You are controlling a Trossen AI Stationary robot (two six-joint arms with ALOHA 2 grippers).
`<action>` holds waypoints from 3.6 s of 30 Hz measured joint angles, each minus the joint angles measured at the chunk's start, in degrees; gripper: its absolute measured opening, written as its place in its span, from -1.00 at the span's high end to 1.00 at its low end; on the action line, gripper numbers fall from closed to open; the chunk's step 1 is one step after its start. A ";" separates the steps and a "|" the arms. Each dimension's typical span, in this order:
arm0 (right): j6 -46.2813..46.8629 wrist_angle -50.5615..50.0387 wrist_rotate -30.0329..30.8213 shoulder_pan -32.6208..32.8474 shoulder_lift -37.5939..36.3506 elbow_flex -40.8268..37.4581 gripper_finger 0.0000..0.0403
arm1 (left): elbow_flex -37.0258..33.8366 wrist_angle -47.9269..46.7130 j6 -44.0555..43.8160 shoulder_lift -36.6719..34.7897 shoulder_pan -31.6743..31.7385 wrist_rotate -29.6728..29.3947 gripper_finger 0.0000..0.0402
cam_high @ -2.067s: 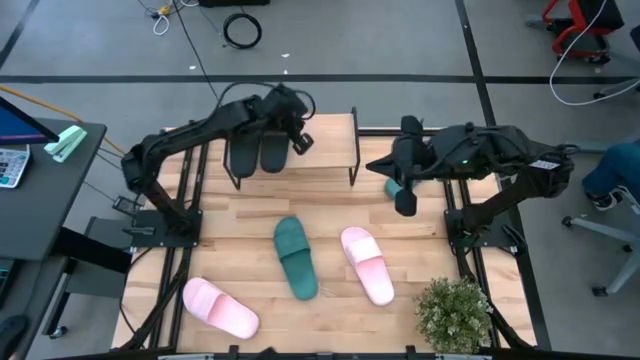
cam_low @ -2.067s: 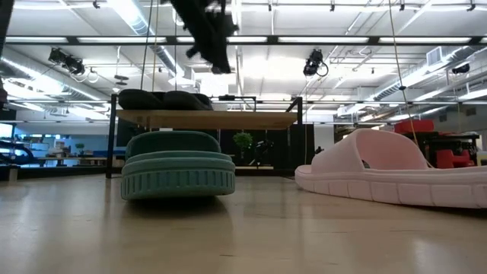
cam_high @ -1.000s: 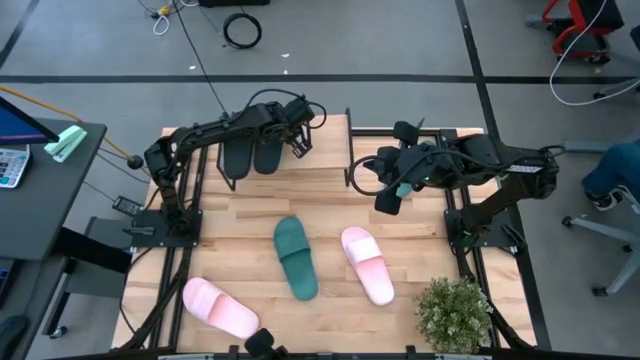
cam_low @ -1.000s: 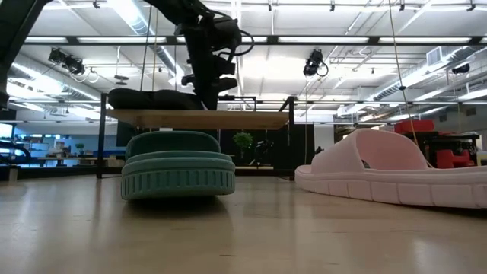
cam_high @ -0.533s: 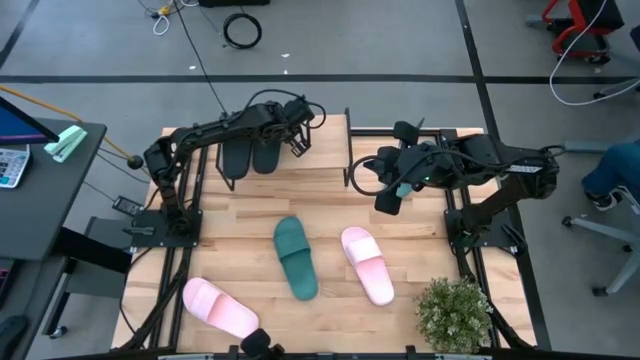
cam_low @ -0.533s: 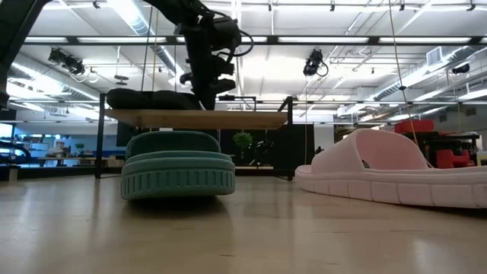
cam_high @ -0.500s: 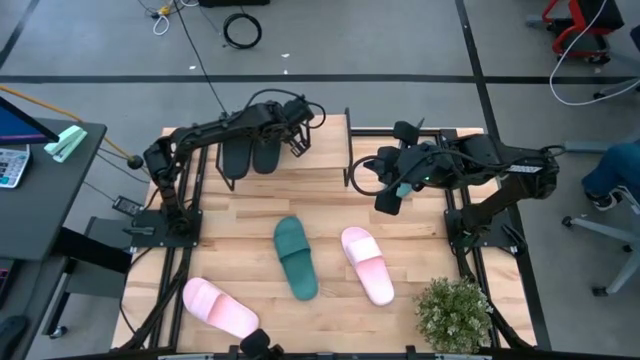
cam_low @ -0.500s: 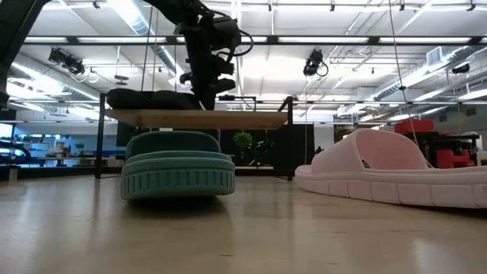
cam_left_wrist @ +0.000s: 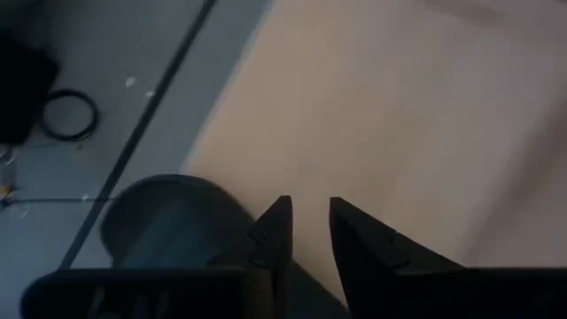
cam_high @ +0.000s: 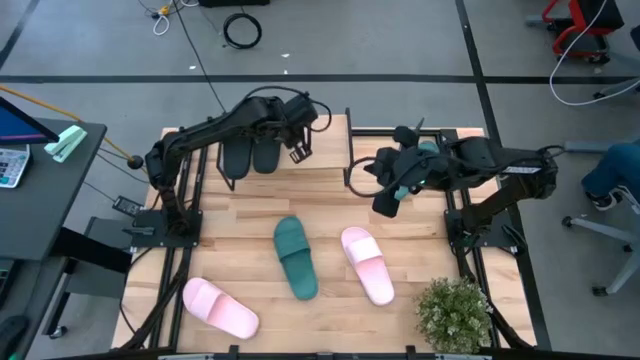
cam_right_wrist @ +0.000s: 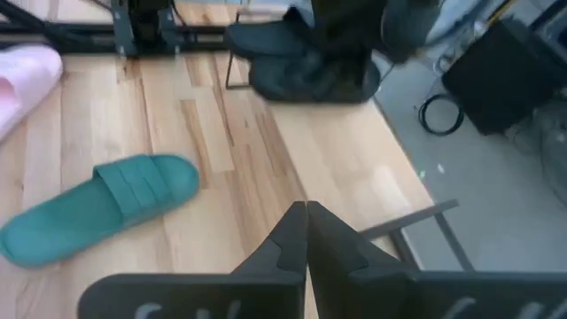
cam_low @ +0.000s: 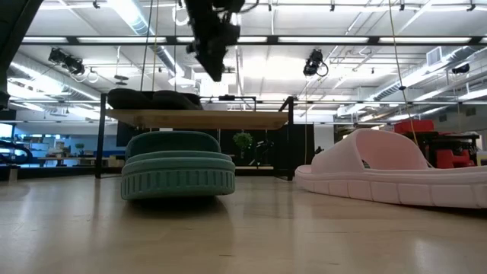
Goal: Pick and place slides into the shelf
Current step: Put the black slipper on the shelf, then put the left green slipper on the shelf
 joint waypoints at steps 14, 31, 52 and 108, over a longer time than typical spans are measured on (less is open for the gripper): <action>7.24 2.94 -3.18 -0.44 0.05 -25.50 0.80 | 7.62 -23.02 -19.24 -0.10 -23.69 10.66 0.49; 11.80 7.24 -2.87 -0.36 0.10 -35.91 0.44 | 7.47 -19.10 -35.94 12.20 -47.68 4.21 0.31; 11.71 7.40 -2.93 -0.36 0.10 -35.91 0.45 | 7.45 -22.16 -52.06 25.68 -46.80 -0.75 0.11; 14.90 7.77 -0.79 -0.34 0.05 -35.91 0.45 | 13.68 -23.11 -36.69 14.29 -42.34 -25.16 0.92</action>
